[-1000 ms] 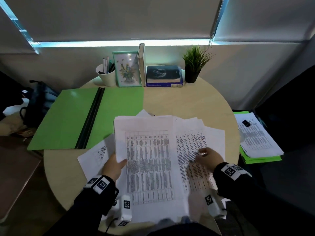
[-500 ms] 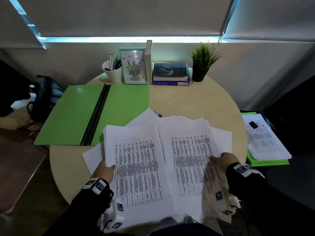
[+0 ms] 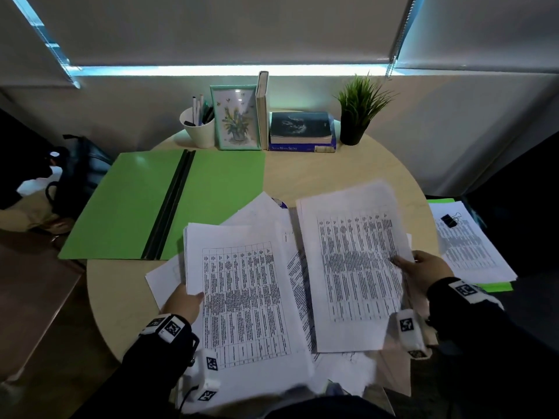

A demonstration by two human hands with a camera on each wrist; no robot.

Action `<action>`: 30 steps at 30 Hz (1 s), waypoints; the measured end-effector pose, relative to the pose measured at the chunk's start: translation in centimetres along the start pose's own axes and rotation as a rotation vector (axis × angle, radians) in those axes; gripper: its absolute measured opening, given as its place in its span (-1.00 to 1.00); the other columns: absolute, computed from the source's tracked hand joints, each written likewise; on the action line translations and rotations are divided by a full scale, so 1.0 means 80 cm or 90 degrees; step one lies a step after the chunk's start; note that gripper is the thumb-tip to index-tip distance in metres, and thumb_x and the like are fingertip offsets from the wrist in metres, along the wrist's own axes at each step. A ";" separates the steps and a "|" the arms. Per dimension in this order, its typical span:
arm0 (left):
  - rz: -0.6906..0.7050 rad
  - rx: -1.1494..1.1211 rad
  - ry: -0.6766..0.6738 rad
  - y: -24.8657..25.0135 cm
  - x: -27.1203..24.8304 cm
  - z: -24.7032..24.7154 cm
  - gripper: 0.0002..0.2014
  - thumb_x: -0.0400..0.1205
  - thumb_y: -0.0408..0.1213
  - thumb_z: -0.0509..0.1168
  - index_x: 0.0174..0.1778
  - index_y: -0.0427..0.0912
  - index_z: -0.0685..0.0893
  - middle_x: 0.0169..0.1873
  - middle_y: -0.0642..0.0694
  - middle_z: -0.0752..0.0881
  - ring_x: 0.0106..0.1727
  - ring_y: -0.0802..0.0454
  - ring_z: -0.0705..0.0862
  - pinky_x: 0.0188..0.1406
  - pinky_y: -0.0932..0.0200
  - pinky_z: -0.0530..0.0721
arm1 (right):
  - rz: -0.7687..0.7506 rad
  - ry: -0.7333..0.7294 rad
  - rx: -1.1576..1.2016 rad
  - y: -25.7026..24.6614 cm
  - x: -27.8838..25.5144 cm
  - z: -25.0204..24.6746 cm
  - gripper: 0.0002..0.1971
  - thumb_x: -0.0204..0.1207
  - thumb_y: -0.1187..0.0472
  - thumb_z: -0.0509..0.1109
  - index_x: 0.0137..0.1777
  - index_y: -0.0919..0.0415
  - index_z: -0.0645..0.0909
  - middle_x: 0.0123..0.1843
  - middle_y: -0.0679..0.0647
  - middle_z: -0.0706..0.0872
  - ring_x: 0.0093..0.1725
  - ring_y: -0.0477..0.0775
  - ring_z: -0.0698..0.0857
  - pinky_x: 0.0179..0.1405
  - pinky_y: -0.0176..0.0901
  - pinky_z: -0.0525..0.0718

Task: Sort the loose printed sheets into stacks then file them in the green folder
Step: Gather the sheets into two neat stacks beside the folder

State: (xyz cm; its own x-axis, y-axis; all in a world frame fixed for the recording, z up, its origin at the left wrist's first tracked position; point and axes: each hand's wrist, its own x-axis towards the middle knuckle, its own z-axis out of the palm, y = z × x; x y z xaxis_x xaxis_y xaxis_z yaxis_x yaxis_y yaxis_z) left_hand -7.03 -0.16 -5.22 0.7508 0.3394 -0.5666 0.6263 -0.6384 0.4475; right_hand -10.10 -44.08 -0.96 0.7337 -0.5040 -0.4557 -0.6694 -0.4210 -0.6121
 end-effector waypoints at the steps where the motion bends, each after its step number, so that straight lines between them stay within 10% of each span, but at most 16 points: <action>1: -0.001 -0.001 -0.002 0.002 0.000 0.000 -0.60 0.67 -0.26 0.23 0.43 -0.29 0.46 0.33 -0.29 0.62 0.29 -0.26 0.60 0.24 0.03 0.50 | -0.005 -0.003 0.049 -0.002 -0.002 -0.004 -0.78 0.50 0.08 0.44 -0.05 0.25 0.64 -0.28 0.11 0.65 -0.42 -0.12 0.50 -0.65 -0.45 0.48; 4: 0.011 -0.004 -0.012 0.006 0.000 0.002 -0.59 0.67 -0.27 0.23 0.44 -0.29 0.45 0.34 -0.29 0.61 0.30 -0.25 0.60 0.23 0.05 0.49 | 0.023 -0.034 0.214 -0.007 -0.007 -0.004 -0.81 0.45 0.18 0.48 -0.09 0.33 0.67 -0.31 0.13 0.69 -0.42 -0.03 0.58 -0.70 -0.52 0.50; 9: 0.047 -0.015 -0.042 0.024 -0.005 0.019 -0.58 0.67 -0.31 0.22 0.45 -0.35 0.44 0.37 -0.33 0.58 0.34 -0.27 0.57 0.19 0.09 0.48 | 0.016 -0.112 0.103 -0.017 -0.022 0.041 -0.76 0.41 0.02 0.51 -0.16 0.21 0.70 -0.14 0.20 0.76 -0.15 0.21 0.73 -0.09 0.06 0.67; 14: 0.030 -0.120 -0.061 0.037 -0.016 0.032 -0.59 0.72 -0.21 0.15 0.45 -0.32 0.44 0.39 -0.31 0.56 0.39 -0.25 0.54 0.34 0.05 0.48 | 0.006 -0.137 0.006 -0.032 -0.054 0.100 -0.77 0.47 0.01 0.45 -0.05 0.18 0.65 -0.37 0.00 0.68 -0.39 -0.02 0.62 -0.46 -0.27 0.48; 20: 0.008 -0.155 -0.068 0.050 -0.027 0.034 -0.53 0.74 -0.17 0.10 0.52 -0.36 0.34 0.50 -0.28 0.43 0.49 -0.19 0.44 0.37 0.12 0.39 | -0.047 -0.195 -0.116 -0.061 -0.081 0.146 -0.73 0.66 0.19 0.14 0.26 0.31 0.48 0.20 0.27 0.68 -0.01 0.16 0.60 -0.11 -0.22 0.39; 27: 0.041 -0.083 -0.111 0.037 -0.018 0.034 -0.58 0.68 -0.27 0.20 0.46 -0.30 0.41 0.36 -0.25 0.59 0.31 -0.20 0.59 0.23 0.10 0.51 | -0.074 -0.285 -0.162 -0.079 -0.100 0.170 -0.65 0.63 0.14 0.19 0.36 0.27 0.37 0.06 0.14 0.64 -0.10 0.10 0.61 -0.34 -0.24 0.47; 30: 0.054 -0.020 -0.108 0.034 -0.013 0.034 -0.58 0.68 -0.27 0.20 0.46 -0.29 0.39 0.37 -0.24 0.58 0.34 -0.19 0.58 0.28 0.08 0.50 | -0.049 -0.223 -0.129 -0.069 -0.086 0.157 -0.56 0.58 0.11 0.29 0.41 0.24 0.38 0.25 0.19 0.66 0.09 0.14 0.68 -0.06 -0.30 0.55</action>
State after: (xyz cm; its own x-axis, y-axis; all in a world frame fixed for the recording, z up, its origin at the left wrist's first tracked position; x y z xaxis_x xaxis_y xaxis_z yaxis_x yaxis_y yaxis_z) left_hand -6.67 -4.10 -5.33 0.7570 0.1625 -0.6329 0.5703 -0.6372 0.5185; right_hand -10.00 -28.82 -2.61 0.7547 -0.1927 -0.6271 -0.5947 -0.6046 -0.5299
